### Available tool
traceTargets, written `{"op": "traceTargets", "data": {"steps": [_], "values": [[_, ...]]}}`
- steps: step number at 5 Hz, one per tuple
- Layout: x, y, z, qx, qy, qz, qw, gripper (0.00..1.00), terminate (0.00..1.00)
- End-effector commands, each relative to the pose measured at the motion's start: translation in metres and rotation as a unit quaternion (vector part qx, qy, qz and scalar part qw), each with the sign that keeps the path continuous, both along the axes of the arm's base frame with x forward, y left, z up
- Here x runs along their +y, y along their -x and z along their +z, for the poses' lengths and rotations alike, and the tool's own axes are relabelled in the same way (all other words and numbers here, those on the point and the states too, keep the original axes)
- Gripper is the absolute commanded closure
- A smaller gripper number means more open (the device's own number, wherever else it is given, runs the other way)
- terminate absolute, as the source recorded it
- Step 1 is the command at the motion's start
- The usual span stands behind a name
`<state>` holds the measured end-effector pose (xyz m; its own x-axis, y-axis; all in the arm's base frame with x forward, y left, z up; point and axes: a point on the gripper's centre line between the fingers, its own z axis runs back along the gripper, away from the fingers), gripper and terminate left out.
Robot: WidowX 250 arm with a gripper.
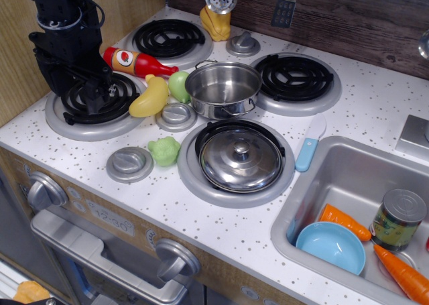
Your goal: Put lid on pot or pan
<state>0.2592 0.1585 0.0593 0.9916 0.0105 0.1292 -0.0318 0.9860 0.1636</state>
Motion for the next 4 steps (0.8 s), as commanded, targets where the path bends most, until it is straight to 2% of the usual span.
{"op": "traceTargets", "data": {"steps": [1, 2, 3, 4], "values": [[0.0, 0.0, 0.0, 0.0, 0.0, 0.0, 1.0, 0.0, 0.0], [-0.05, -0.007, 0.007, -0.011, 0.0, 0.045, 0.9989, 0.0, 0.0], [-0.099, -0.014, 0.024, -0.035, -0.008, 0.064, 0.9973, 0.0, 0.0], [-0.14, -0.019, 0.029, -0.047, -0.024, 0.082, 0.9953, 0.0, 0.0]]}}
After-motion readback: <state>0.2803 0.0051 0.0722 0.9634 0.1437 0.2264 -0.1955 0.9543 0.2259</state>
